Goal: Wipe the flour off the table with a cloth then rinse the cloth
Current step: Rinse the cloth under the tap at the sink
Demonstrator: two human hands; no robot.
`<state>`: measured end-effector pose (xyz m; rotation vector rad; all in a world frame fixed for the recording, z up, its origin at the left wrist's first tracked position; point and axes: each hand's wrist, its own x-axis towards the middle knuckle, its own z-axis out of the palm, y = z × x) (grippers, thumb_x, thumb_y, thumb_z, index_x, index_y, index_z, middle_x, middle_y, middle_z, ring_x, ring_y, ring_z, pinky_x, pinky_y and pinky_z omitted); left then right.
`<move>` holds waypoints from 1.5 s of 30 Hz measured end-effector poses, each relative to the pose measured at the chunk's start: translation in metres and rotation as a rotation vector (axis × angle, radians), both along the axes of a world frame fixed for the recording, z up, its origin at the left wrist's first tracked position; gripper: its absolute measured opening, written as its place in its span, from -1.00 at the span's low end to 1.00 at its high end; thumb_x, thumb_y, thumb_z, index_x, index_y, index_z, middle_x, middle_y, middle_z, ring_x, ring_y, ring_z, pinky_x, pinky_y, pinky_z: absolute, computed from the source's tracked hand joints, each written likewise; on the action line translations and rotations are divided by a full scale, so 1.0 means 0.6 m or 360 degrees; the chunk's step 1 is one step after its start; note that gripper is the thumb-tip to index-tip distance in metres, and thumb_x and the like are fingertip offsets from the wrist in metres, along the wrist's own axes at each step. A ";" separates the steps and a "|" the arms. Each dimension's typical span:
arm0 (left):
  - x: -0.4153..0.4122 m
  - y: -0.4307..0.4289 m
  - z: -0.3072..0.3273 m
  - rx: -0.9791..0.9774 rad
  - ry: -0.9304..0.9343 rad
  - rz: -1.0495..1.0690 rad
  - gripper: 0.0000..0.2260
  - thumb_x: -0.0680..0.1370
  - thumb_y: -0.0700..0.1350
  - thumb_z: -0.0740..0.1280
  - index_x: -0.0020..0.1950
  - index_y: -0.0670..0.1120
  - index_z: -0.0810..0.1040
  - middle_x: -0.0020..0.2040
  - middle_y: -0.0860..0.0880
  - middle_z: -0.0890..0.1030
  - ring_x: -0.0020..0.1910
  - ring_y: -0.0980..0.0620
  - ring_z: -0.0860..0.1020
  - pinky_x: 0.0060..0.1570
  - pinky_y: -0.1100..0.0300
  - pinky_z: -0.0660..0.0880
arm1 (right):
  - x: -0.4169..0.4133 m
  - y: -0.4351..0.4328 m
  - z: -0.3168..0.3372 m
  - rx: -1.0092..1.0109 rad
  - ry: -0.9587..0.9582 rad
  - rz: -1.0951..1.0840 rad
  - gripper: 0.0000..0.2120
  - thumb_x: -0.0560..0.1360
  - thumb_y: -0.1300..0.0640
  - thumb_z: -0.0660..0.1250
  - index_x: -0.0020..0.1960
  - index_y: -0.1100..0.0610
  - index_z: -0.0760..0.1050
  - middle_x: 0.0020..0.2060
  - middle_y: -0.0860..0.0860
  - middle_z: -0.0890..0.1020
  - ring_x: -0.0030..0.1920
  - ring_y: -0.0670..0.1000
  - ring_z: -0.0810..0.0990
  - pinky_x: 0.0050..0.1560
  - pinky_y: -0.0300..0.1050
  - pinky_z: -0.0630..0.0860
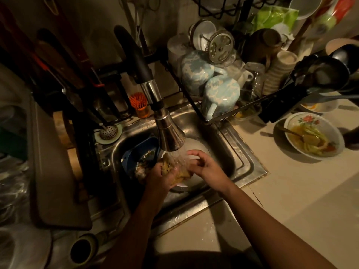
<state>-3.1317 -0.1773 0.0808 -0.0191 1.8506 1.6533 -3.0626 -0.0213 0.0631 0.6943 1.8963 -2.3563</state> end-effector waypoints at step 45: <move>-0.035 0.064 0.001 -0.0250 0.0037 0.0035 -0.72 0.67 -0.12 0.03 0.01 -0.12 0.53 -0.05 -0.13 0.59 -0.03 -0.07 0.55 -0.22 0.18 0.47 | -0.015 -0.077 -0.068 0.0658 0.0162 -0.0432 -0.80 0.53 0.00 0.39 0.14 0.00 0.61 -0.10 -0.07 0.68 -0.13 -0.01 0.66 -0.09 0.06 0.62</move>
